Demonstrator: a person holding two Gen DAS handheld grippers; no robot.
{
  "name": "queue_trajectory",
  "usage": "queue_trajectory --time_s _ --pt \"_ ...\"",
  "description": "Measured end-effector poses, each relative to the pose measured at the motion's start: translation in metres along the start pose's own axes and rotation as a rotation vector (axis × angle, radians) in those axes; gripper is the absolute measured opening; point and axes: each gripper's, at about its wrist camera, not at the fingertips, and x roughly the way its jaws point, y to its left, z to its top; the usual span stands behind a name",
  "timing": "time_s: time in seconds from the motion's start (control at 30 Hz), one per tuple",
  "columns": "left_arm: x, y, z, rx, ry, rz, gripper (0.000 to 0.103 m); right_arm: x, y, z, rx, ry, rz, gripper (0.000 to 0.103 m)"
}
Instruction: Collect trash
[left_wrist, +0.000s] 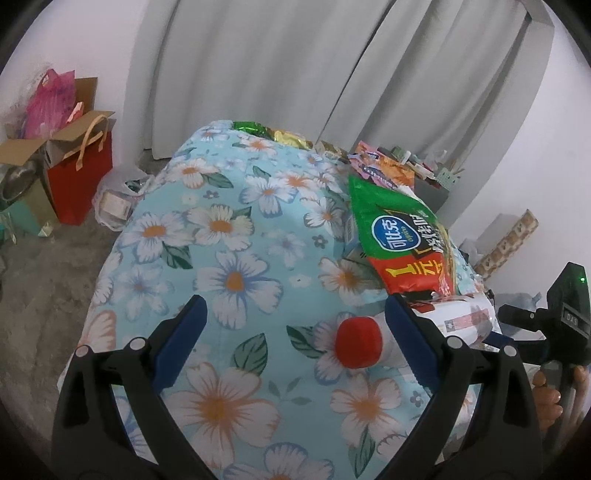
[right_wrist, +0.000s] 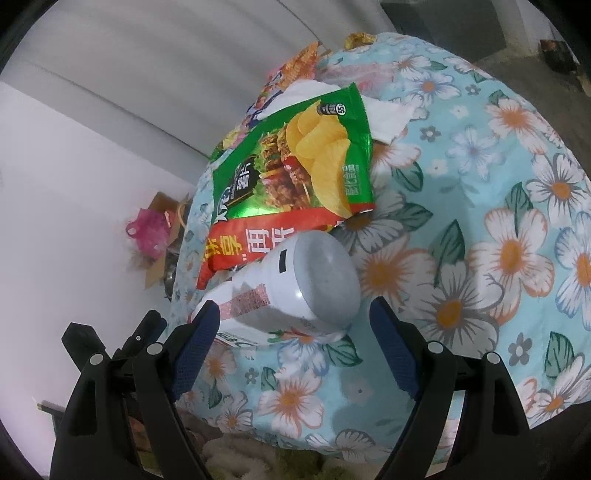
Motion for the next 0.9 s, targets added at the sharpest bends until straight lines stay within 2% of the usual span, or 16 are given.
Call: queue_trajectory --time_s 0.2,0.33,0.5,0.63,0.9 --pt "0.001 -0.001 0.001 -0.005 0.022 -0.010 0.093 -0.006 -0.006 -0.006 0.004 -0.011 0.010 0.081" --pt "0.002 -0.005 0.001 0.022 0.031 -0.011 0.093 -0.019 -0.007 -0.015 0.015 -0.057 0.004 0.081" --pt "0.011 -0.008 0.014 0.027 0.037 -0.060 0.093 -0.035 -0.015 -0.019 0.058 -0.101 0.000 0.081" --pt "0.023 -0.015 0.025 0.064 0.025 -0.092 0.093 -0.030 -0.022 -0.021 0.099 -0.079 0.067 0.081" --pt "0.057 -0.028 0.038 0.073 0.080 -0.161 0.093 0.005 -0.029 -0.029 0.185 -0.006 0.170 0.081"
